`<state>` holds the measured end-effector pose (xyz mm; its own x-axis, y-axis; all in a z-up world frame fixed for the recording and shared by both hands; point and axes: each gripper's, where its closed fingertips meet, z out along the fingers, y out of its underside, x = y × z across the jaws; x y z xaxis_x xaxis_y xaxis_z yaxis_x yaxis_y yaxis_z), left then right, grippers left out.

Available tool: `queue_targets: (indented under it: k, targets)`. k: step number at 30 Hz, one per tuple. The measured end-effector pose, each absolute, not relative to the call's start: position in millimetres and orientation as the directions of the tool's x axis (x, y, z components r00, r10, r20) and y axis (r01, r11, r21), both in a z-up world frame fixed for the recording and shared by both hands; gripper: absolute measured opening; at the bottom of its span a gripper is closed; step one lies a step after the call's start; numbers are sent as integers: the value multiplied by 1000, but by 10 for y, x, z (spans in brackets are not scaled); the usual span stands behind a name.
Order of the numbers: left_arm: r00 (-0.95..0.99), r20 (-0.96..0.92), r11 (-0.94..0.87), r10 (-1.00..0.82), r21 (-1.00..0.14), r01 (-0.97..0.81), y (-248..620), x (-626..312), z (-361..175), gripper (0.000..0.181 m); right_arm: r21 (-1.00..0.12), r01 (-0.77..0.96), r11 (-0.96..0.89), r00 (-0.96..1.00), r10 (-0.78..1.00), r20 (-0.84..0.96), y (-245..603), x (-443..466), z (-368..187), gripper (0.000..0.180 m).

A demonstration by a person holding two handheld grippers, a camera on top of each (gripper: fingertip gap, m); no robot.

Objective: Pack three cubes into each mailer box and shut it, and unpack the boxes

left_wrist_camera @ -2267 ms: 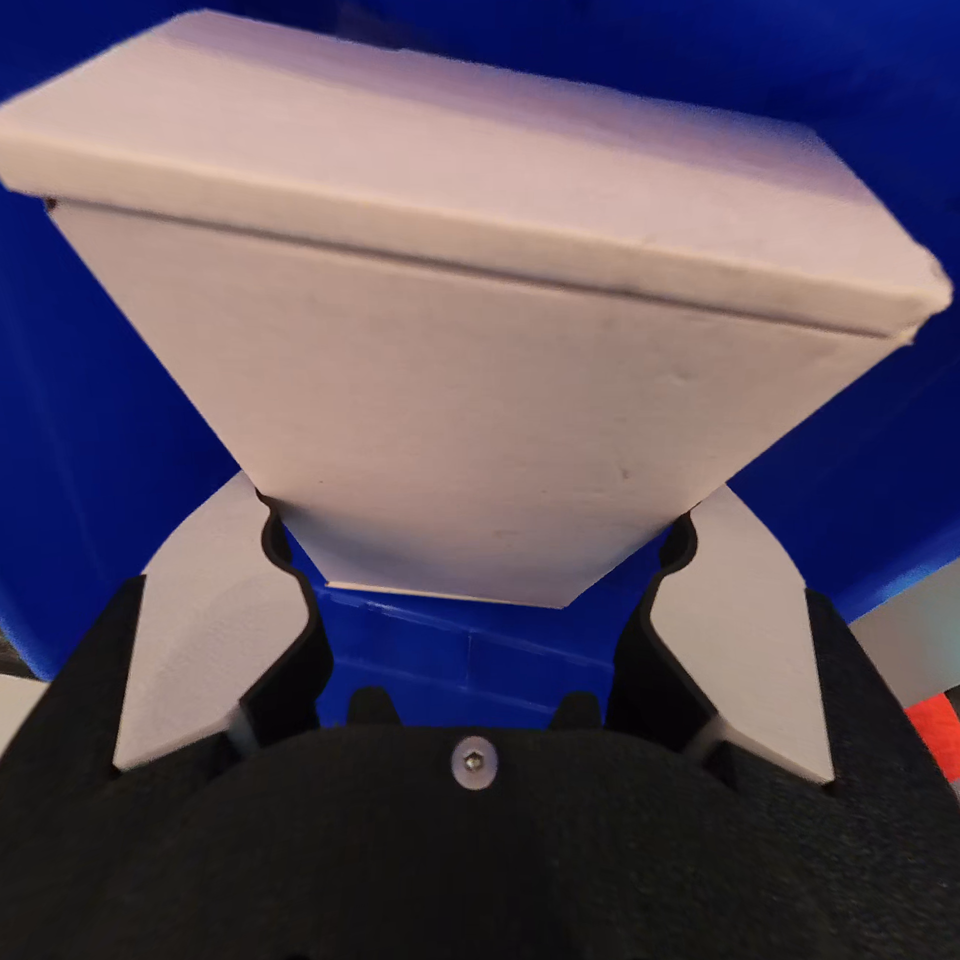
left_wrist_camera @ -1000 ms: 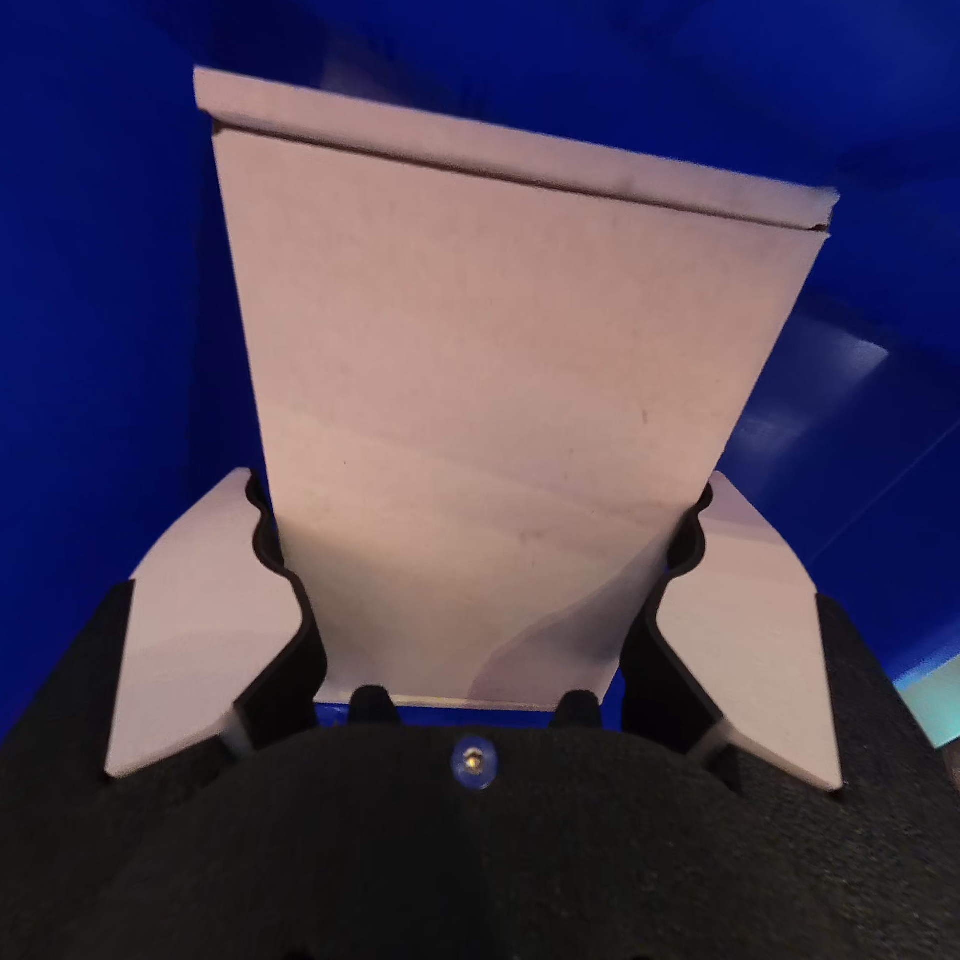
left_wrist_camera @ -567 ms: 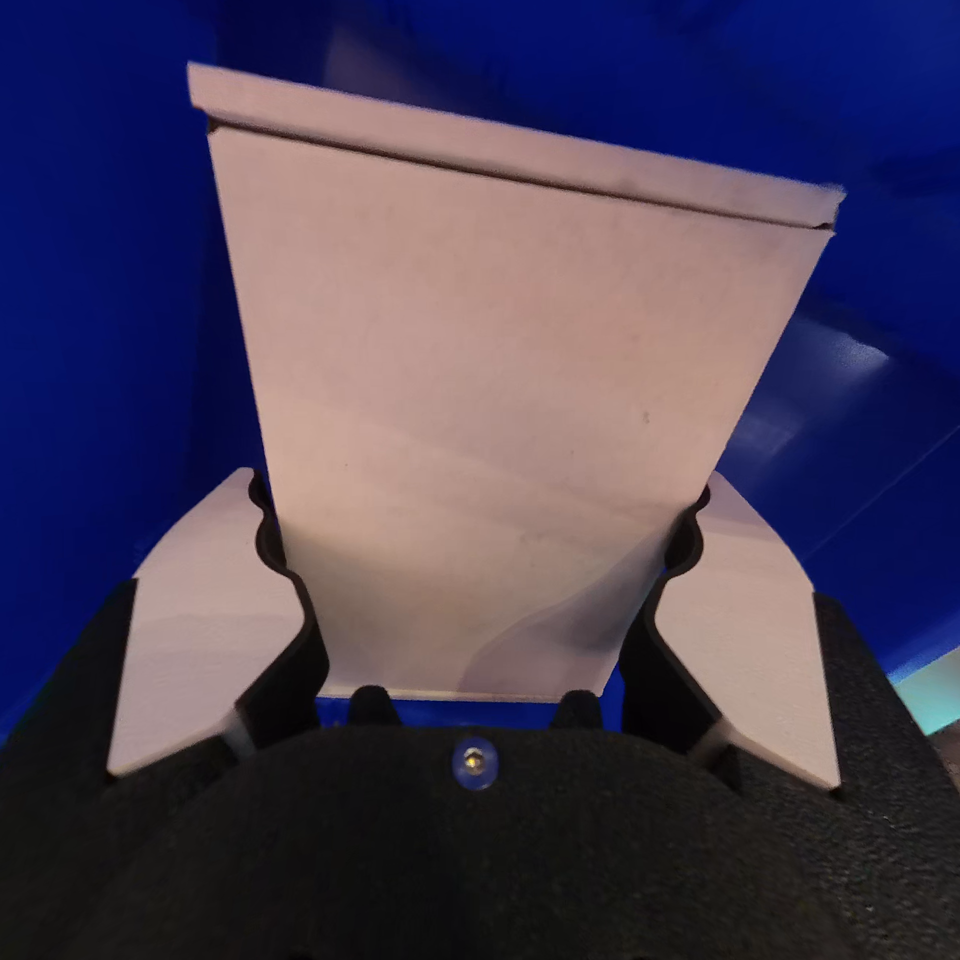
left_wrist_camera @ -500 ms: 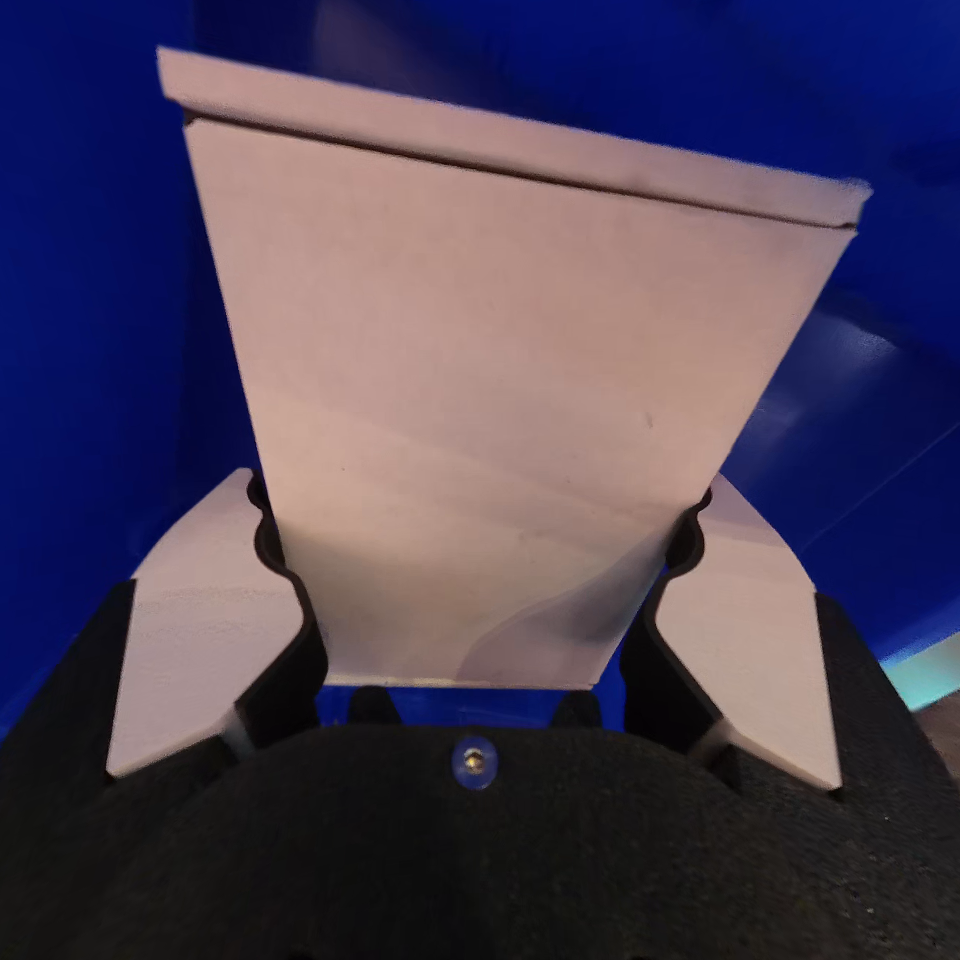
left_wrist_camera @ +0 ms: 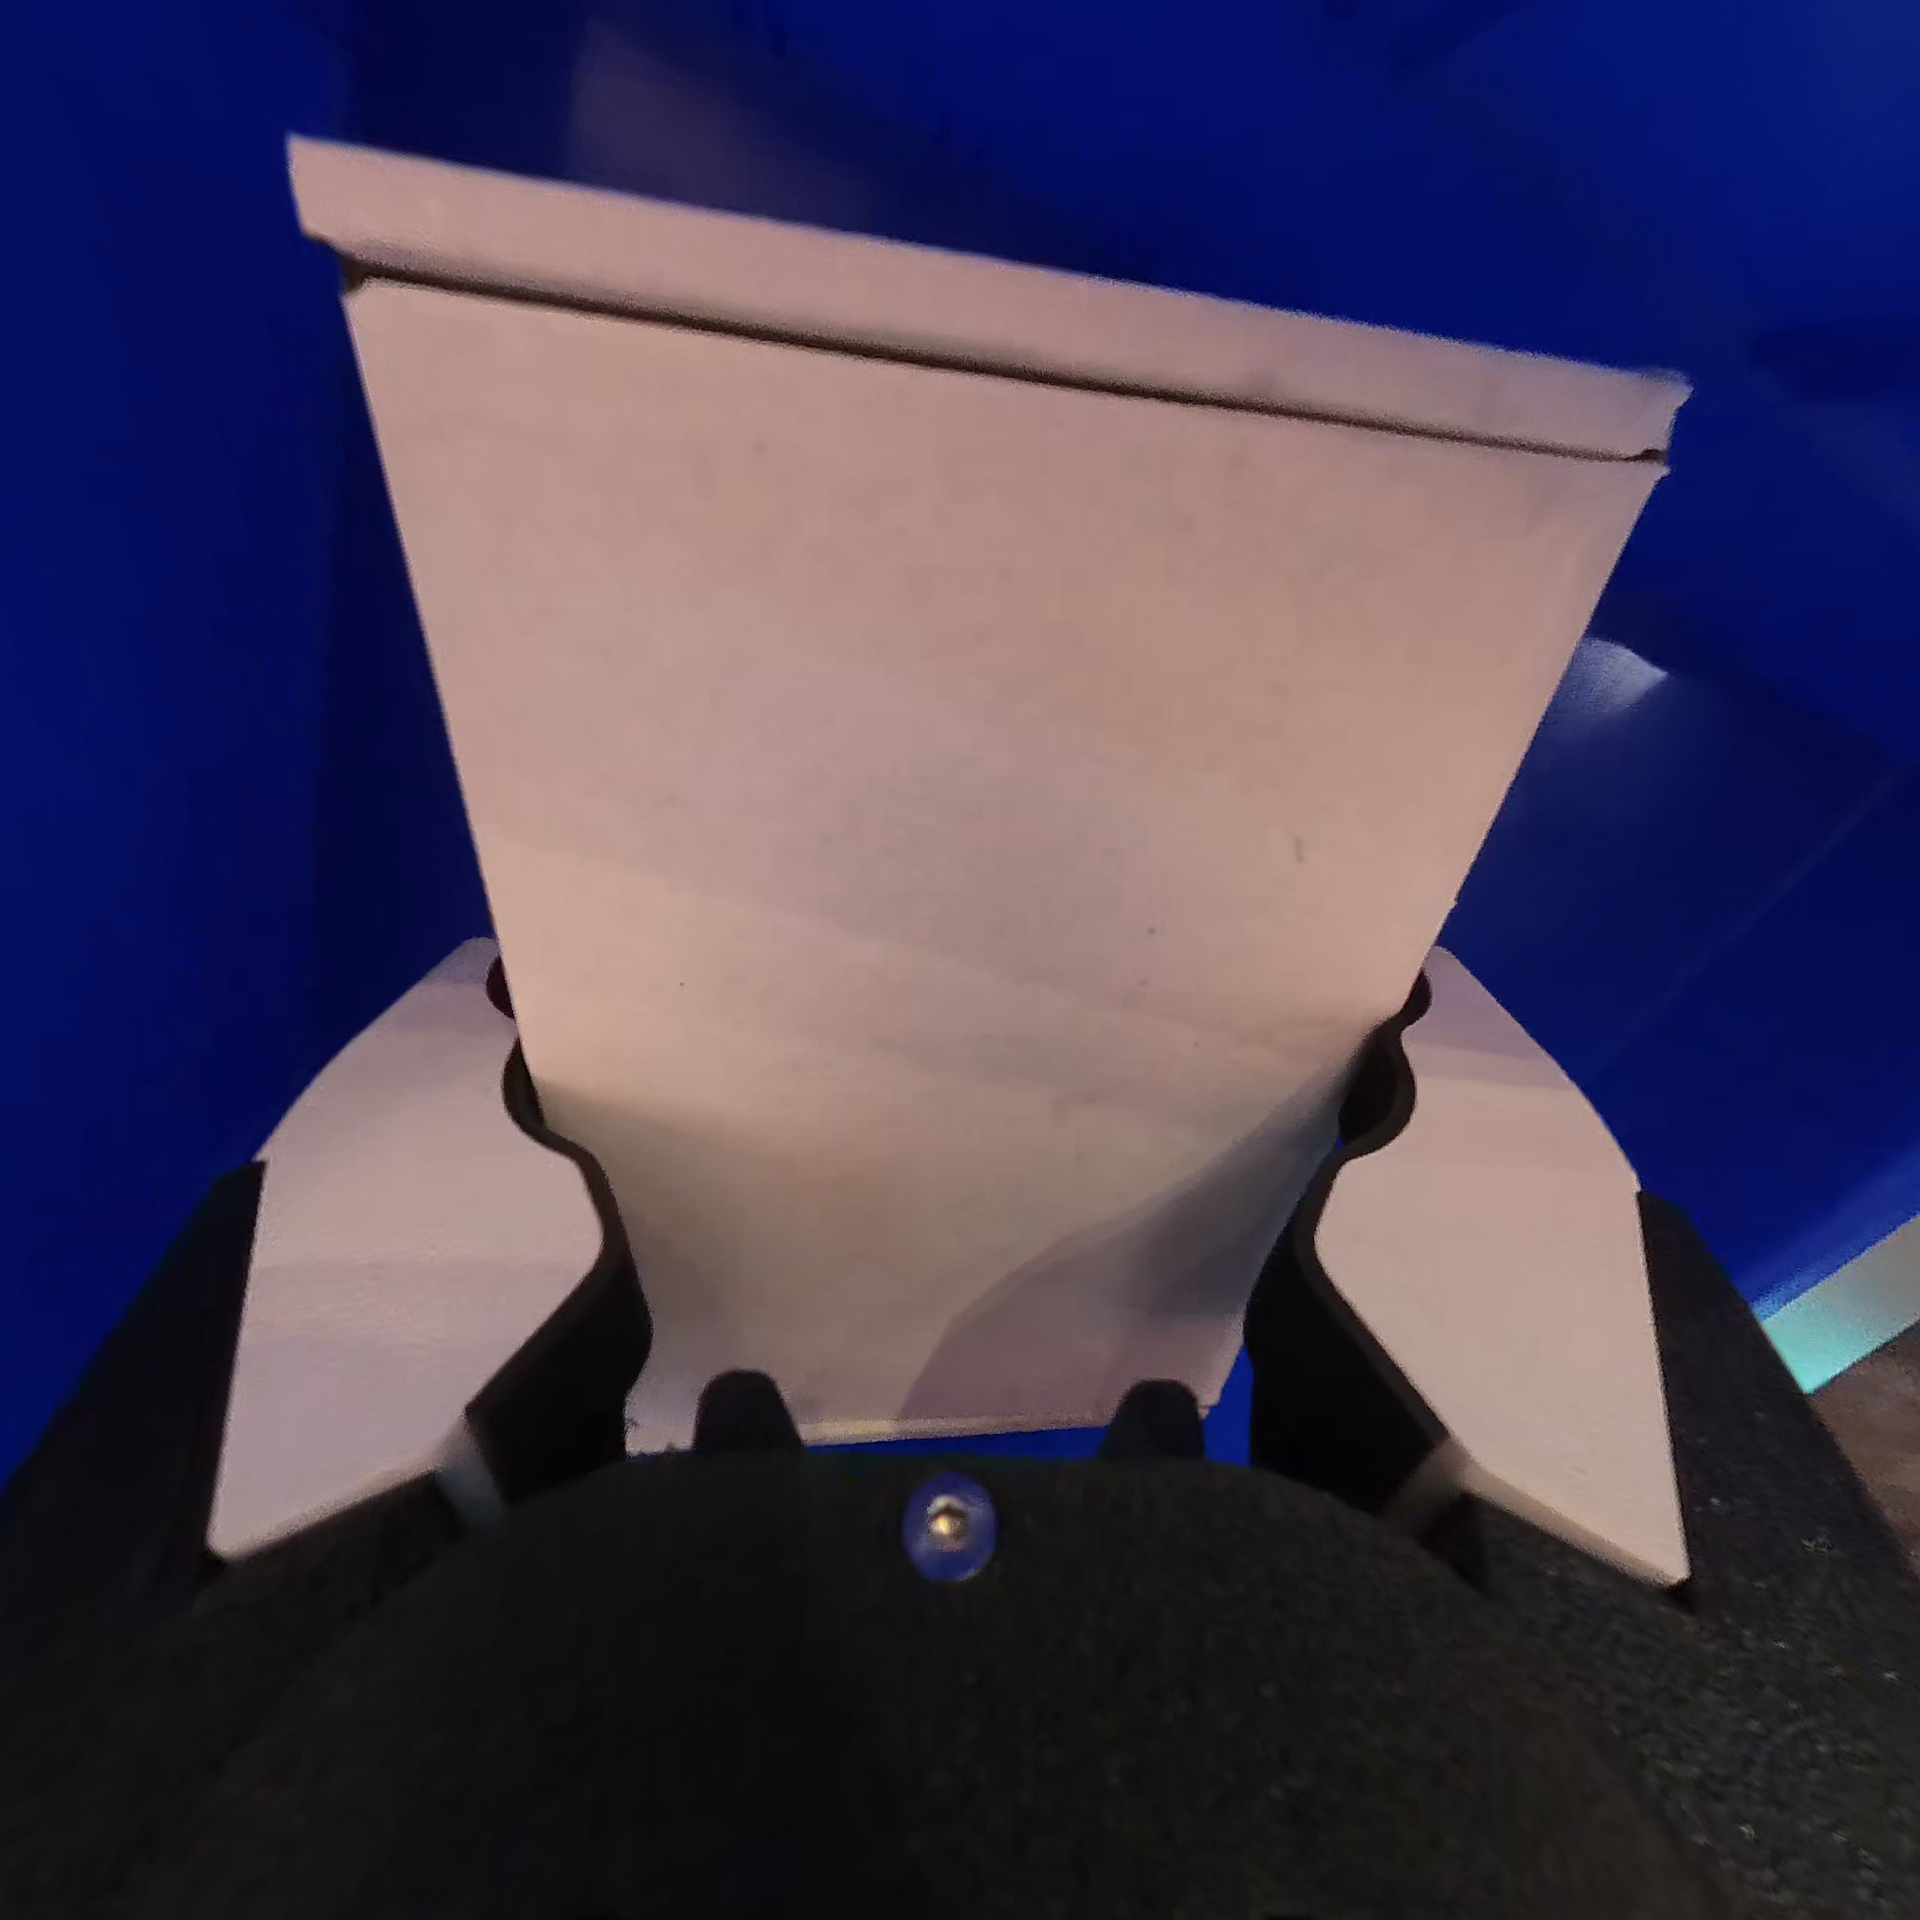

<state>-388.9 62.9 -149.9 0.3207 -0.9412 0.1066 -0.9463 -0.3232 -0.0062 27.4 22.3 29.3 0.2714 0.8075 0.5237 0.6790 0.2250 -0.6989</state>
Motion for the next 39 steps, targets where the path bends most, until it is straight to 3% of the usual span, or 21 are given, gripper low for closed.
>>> queue_targets:
  k: [39]
  targets:
    - [355,78,-353,-932,34,-935,611,-3932,-1434,142,-691,694,199,249,835,491,238,285,158,39]
